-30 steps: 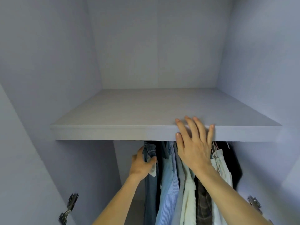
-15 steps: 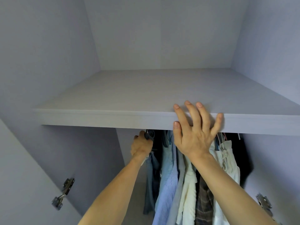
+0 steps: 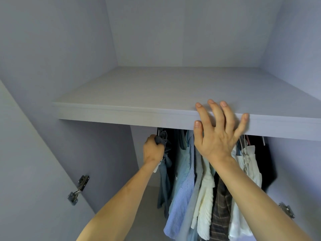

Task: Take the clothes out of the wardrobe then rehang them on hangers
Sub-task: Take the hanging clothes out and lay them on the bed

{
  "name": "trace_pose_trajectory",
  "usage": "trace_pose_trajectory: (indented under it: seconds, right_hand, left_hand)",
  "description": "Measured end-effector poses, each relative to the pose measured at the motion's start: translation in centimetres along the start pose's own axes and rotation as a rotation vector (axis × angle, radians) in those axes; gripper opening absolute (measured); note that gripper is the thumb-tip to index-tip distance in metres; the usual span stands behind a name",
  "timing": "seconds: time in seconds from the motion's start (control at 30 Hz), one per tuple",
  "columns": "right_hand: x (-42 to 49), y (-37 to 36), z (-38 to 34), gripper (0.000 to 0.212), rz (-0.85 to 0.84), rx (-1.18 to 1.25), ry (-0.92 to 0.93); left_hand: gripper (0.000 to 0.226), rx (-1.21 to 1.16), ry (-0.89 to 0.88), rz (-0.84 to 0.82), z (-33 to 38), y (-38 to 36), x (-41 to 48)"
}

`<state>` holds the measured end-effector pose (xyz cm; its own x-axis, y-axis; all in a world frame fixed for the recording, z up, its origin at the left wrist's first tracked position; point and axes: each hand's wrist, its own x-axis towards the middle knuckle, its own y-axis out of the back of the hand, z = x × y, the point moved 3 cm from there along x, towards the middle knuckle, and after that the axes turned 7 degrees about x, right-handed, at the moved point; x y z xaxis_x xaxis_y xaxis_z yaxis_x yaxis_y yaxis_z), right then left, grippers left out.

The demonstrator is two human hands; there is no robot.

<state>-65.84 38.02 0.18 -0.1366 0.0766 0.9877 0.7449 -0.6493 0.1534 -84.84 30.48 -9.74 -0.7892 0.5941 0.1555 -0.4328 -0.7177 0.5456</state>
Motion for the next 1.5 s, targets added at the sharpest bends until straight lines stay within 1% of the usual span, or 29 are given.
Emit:
trace_pose_trajectory:
  seconds: [0.17, 0.23, 0.3, 0.33, 0.37, 0.43, 0.5, 0.53, 0.57, 0.63, 0.7, 0.77, 0.83, 0.9, 0.93, 1.0, 1.07, 1.17, 1.23, 1.37, 1.5]
  right_hand:
    - [0.0, 1.2, -0.8, 0.056, -0.094, 0.106, -0.050]
    - [-1.0, 1.8, -2.3, 0.061, -0.147, 0.221, -0.045]
    - [-3.4, 2.5, -4.5, 0.061, -0.228, 0.375, -0.004]
    - [-5.0, 2.7, -5.7, 0.059, -0.290, 0.453, -0.012]
    - [-6.7, 2.7, -6.9, 0.055, -0.374, 0.536, -0.055]
    - [-10.0, 2.5, -9.0, 0.052, -0.583, 0.686, -0.234]
    - [-12.7, 1.9, -11.1, 0.053, -0.808, 0.813, -0.417]
    - [-13.9, 1.6, -12.1, 0.056, -0.921, 0.861, -0.464]
    - [-15.0, 1.3, -13.2, 0.060, -1.032, 0.895, -0.475]
    - [-17.1, 1.0, -15.5, 0.066, -1.239, 0.940, -0.436]
    - [-18.7, 1.0, -18.0, 0.071, -1.378, 0.955, -0.380]
    - [-19.7, 1.5, -20.4, 0.077, -1.429, 0.963, -0.348]
    - [-20.3, 2.5, -23.0, 0.082, -1.468, 0.983, -0.314]
    - [-20.9, 4.3, -26.0, 0.082, -1.527, 1.072, -0.237]
    - [-21.2, 5.3, -27.6, 0.080, -1.554, 1.147, -0.198]
    - [-21.5, 7.8, -30.8, 0.067, -1.579, 1.279, -0.138]
    - [-21.8, 10.5, -33.8, 0.055, -1.631, 1.334, -0.087]
    - [-22.1, 15.3, -38.3, 0.045, -1.690, 1.365, -0.001]
    - [-22.1, 19.0, -41.4, 0.040, -1.687, 1.408, 0.023]
    - [-21.2, 27.3, -47.5, 0.033, -1.605, 1.590, 0.036]
    - [-20.1, 34.4, -53.3, 0.030, -1.604, 1.683, 0.017]
  left_hand:
    - [0.025, 0.035, 0.013, -0.018, -4.7, 2.0, -5.1]
    - [0.030, 0.058, 0.023, -0.015, -6.8, 3.2, -7.5]
    - [0.026, 0.086, 0.038, -0.026, -8.6, 4.7, -9.9]
    - [0.024, 0.091, 0.050, -0.040, -9.4, 5.3, -11.2]
    - [0.025, 0.094, 0.066, -0.050, -10.3, 6.1, -12.5]
    - [0.029, 0.110, 0.092, -0.072, -11.8, 7.9, -15.4]
    - [0.033, 0.146, 0.102, -0.088, -13.0, 10.0, -18.4]
    - [0.034, 0.168, 0.108, -0.096, -13.5, 11.1, -19.9]
    - [0.035, 0.193, 0.118, -0.099, -13.9, 12.3, -21.4]
    - [0.035, 0.231, 0.150, -0.080, -14.5, 14.8, -24.5]
    - [0.031, 0.273, 0.184, -0.047, -15.0, 17.1, -28.0]
    - [0.026, 0.298, 0.231, 0.005, -15.7, 19.0, -32.2]
    - [0.029, 0.300, 0.273, 0.070, -16.1, 20.6, -36.8]
    - [0.030, 0.307, 0.311, 0.133, -16.1, 21.9, -41.3]
    - [0.030, 0.314, 0.332, 0.163, -16.1, 22.5, -43.6]
    - [0.030, 0.333, 0.380, 0.224, -16.2, 23.8, -48.2]
    - [0.027, 0.348, 0.436, 0.277, -16.2, 25.5, -52.7]
    - [0.023, 0.376, 0.503, 0.349, -16.3, 28.4, -58.7]
    - [0.021, 0.413, 0.542, 0.399, -16.1, 30.6, -62.3]
    - [0.024, 0.498, 0.631, 0.521, -15.5, 34.8, -69.2]
    - [0.022, 0.483, 0.725, 0.655, -14.5, 38.2, -75.6]
